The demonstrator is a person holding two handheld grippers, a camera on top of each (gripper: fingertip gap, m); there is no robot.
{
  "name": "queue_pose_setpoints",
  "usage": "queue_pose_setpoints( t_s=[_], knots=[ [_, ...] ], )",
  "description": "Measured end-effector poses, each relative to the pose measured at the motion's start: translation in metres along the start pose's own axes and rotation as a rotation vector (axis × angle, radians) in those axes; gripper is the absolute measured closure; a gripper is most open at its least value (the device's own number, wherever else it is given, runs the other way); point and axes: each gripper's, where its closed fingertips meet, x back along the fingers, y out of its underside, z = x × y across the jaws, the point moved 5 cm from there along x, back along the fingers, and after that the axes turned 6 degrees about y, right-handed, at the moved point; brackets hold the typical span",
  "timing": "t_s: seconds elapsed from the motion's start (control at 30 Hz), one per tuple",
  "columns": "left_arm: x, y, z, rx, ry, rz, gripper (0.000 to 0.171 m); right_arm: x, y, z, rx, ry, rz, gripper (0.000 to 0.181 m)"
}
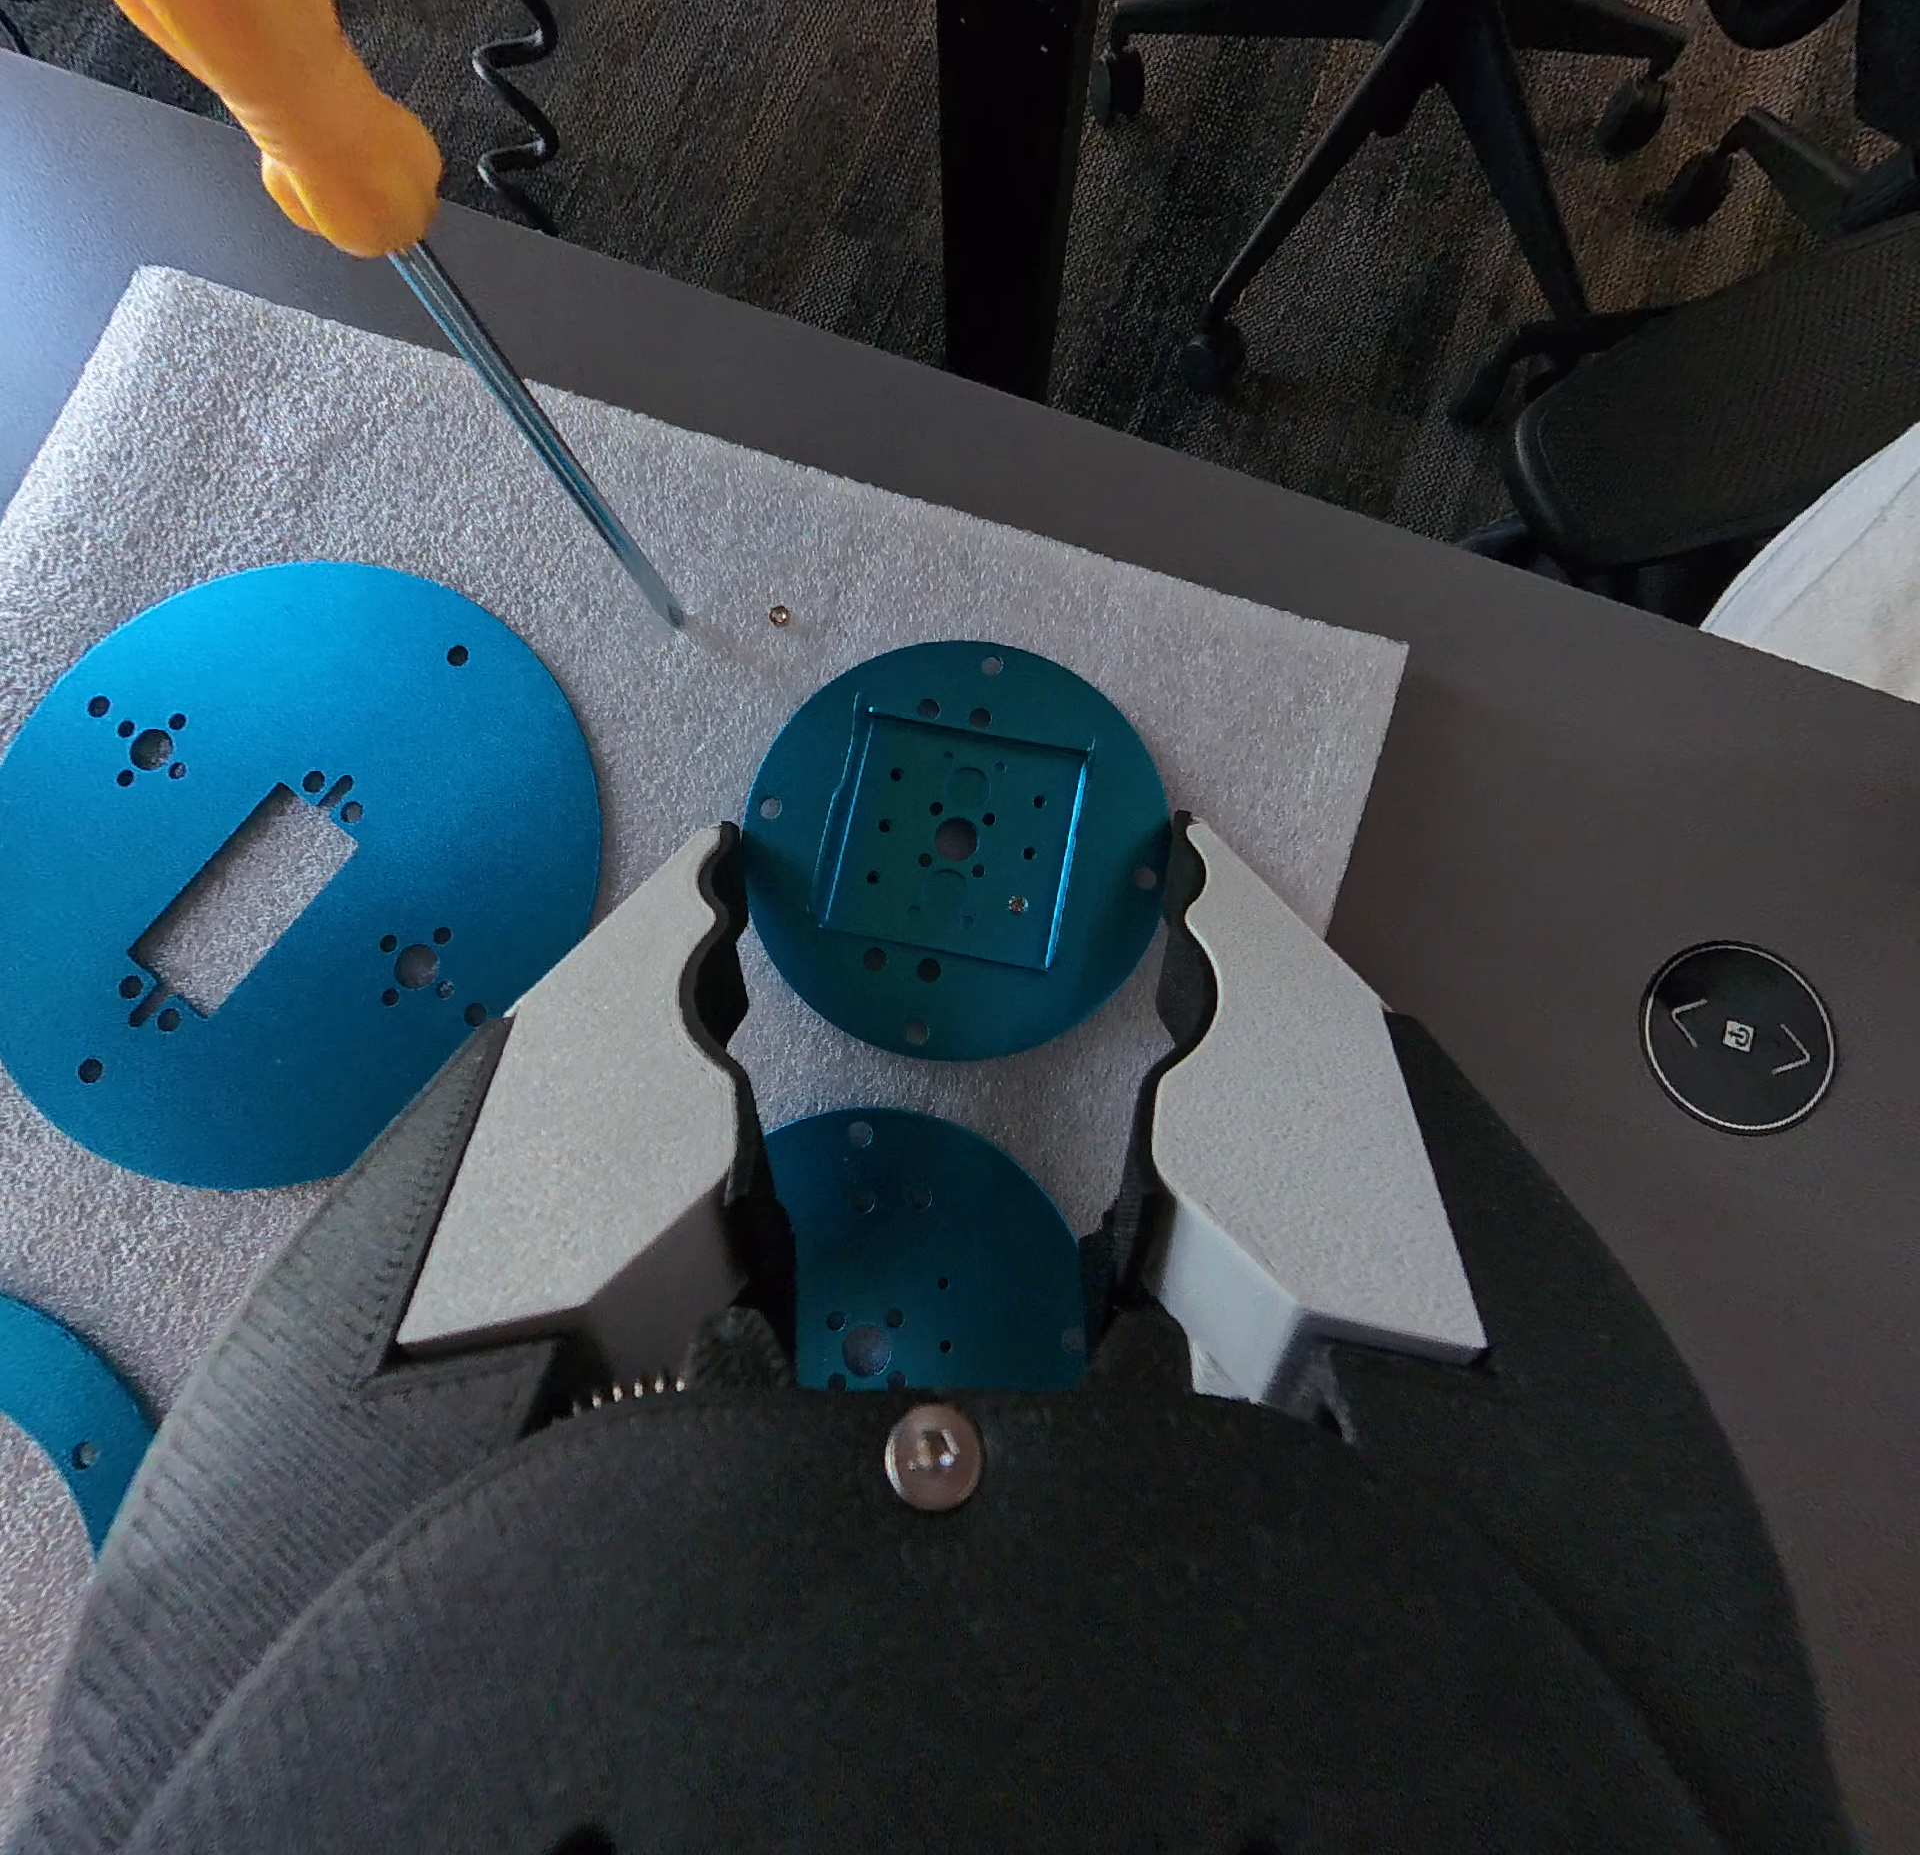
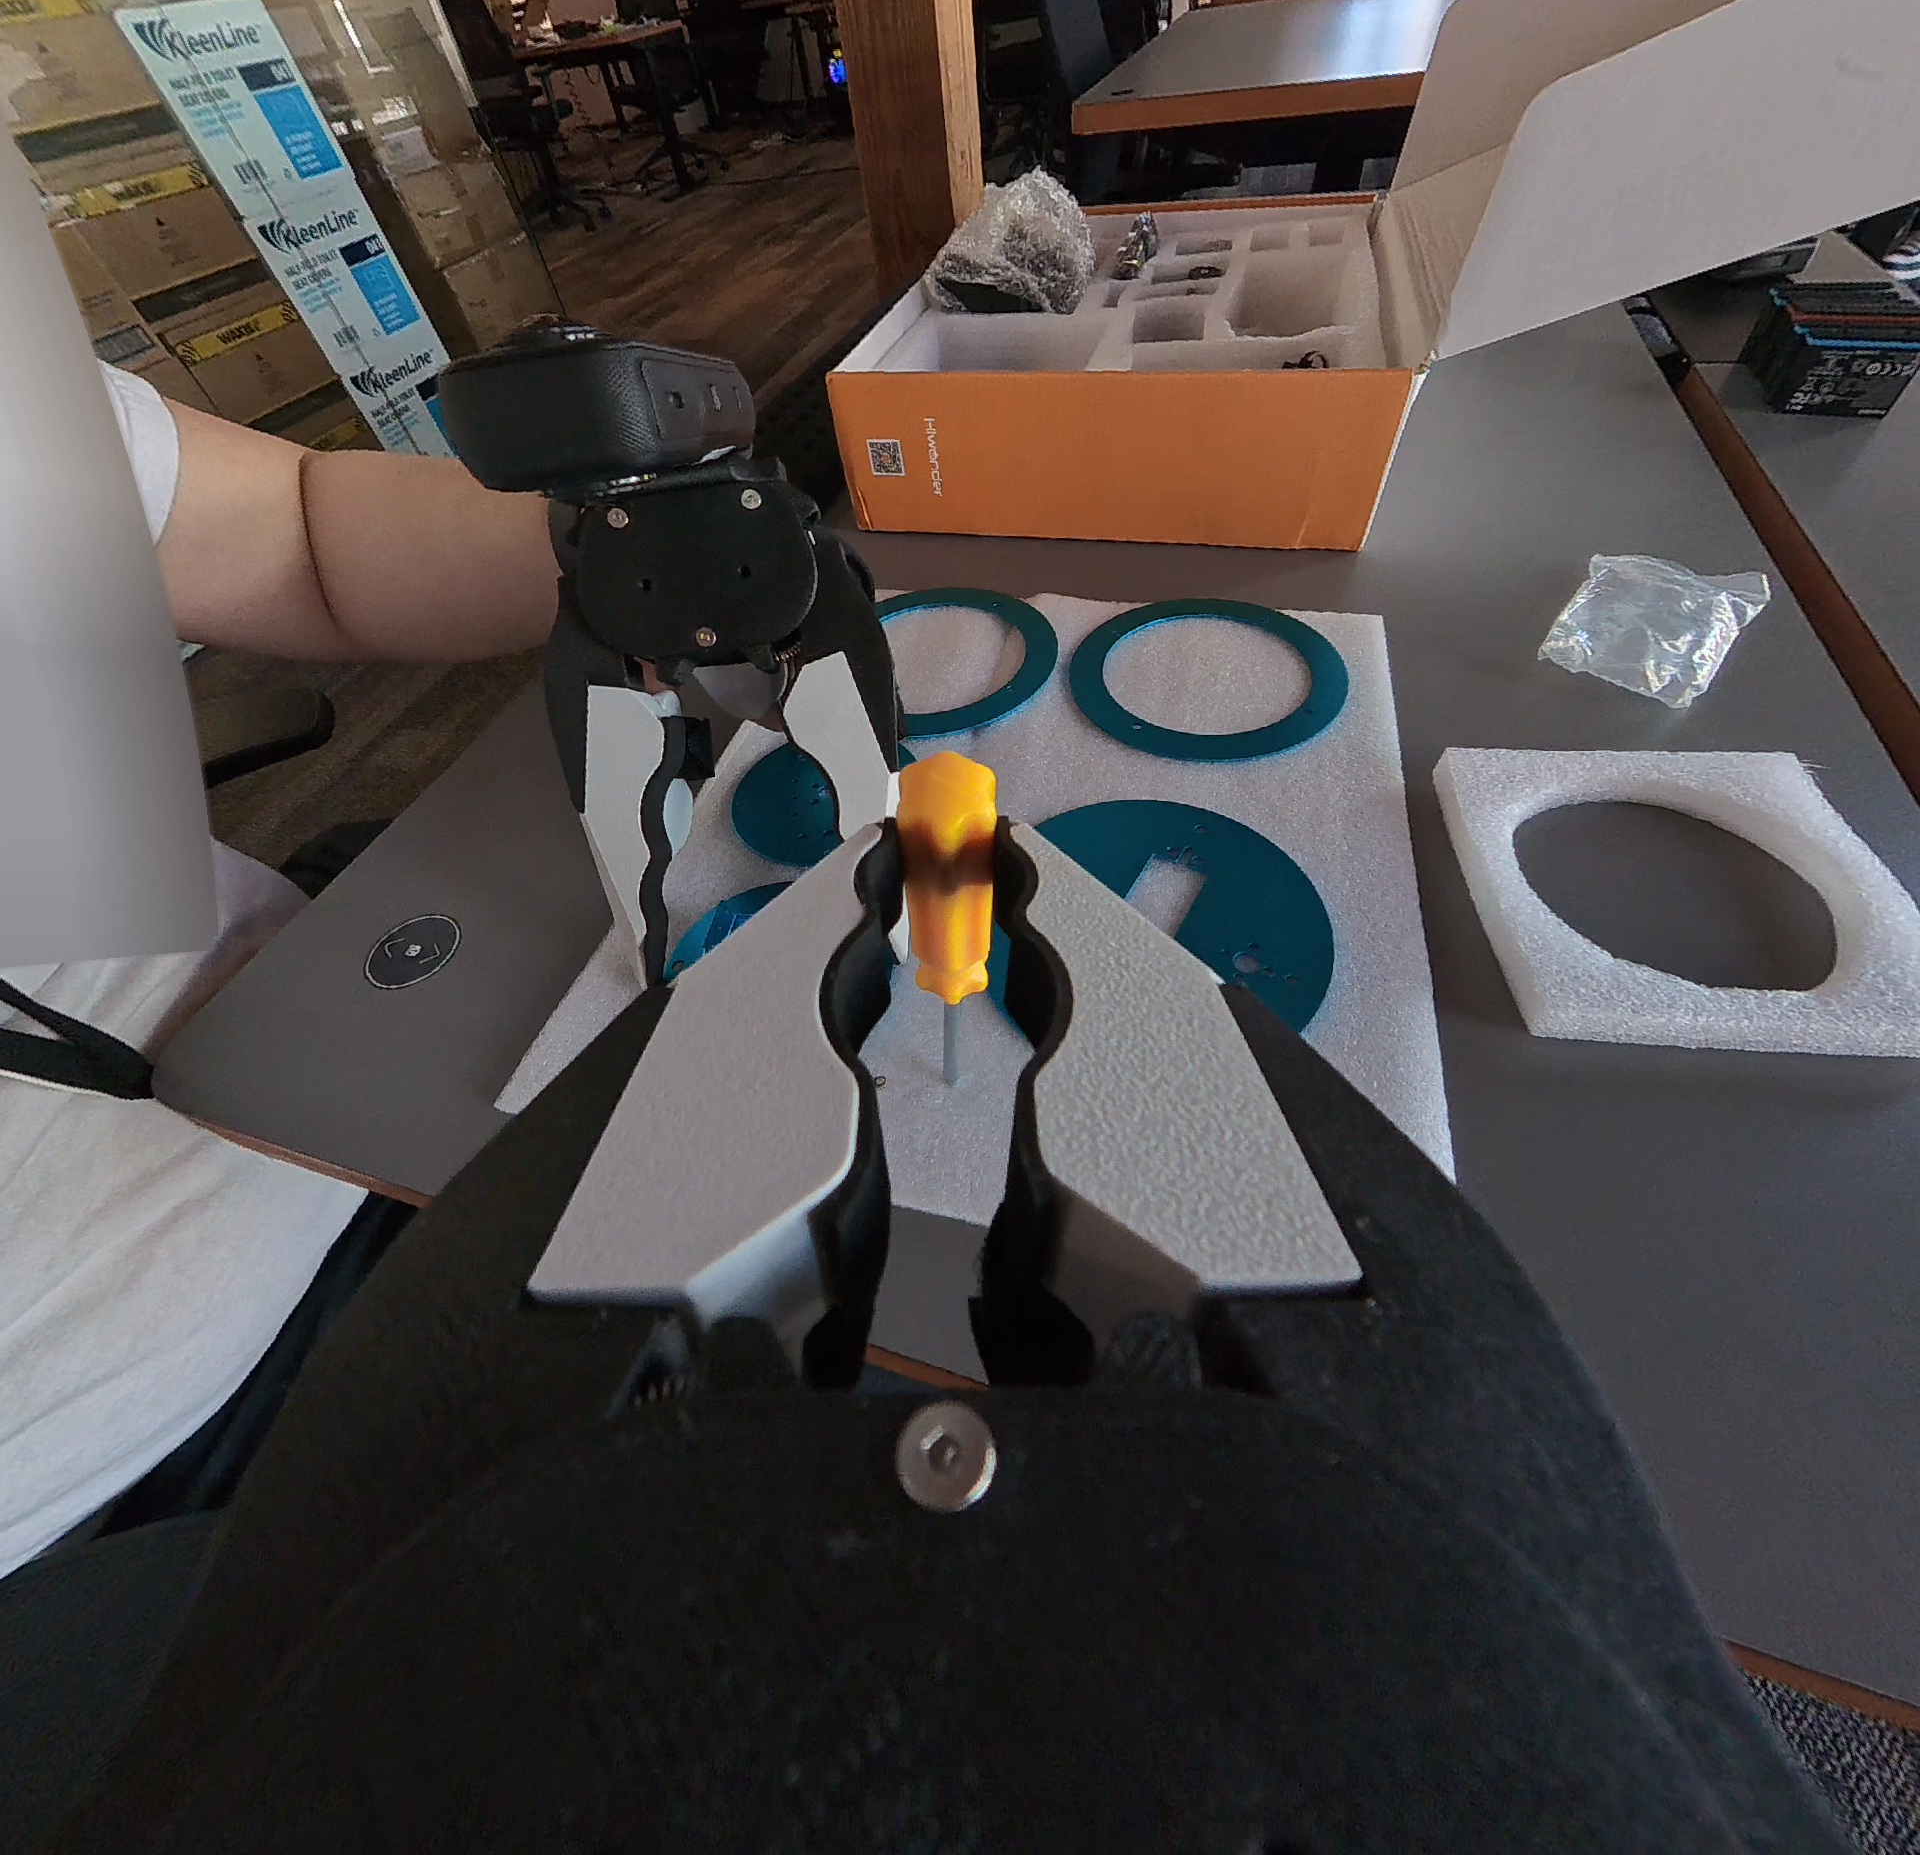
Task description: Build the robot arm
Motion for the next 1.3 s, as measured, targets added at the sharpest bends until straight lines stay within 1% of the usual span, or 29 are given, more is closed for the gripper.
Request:
queue_pose_setpoints(
  t_s=[0.23,0.6,0.8,1.03,1.3],
  knots=[
    [0.001,0.0,-0.001,0.017,-0.01,0.014,0.092,0.0,-0.001,-0.001,0.013,0.006,0.001,0.167],
    [0.004,-0.009,-0.008,0.01,-0.027,0.033,0.092,0.005,-0.007,0.001,0.023,0.024,0.026,0.167],
    [-0.002,-0.017,-0.015,-0.001,-0.024,0.032,0.092,0.012,-0.013,0.005,0.042,0.052,0.029,0.167],
    [-0.011,-0.025,-0.021,-0.016,-0.02,0.037,0.092,0.015,-0.01,0.01,0.044,0.063,0.022,0.167],
    [-0.017,-0.027,-0.023,-0.026,-0.009,0.032,0.092,0.015,-0.008,0.011,0.041,0.063,0.009,0.167]
  ],
)
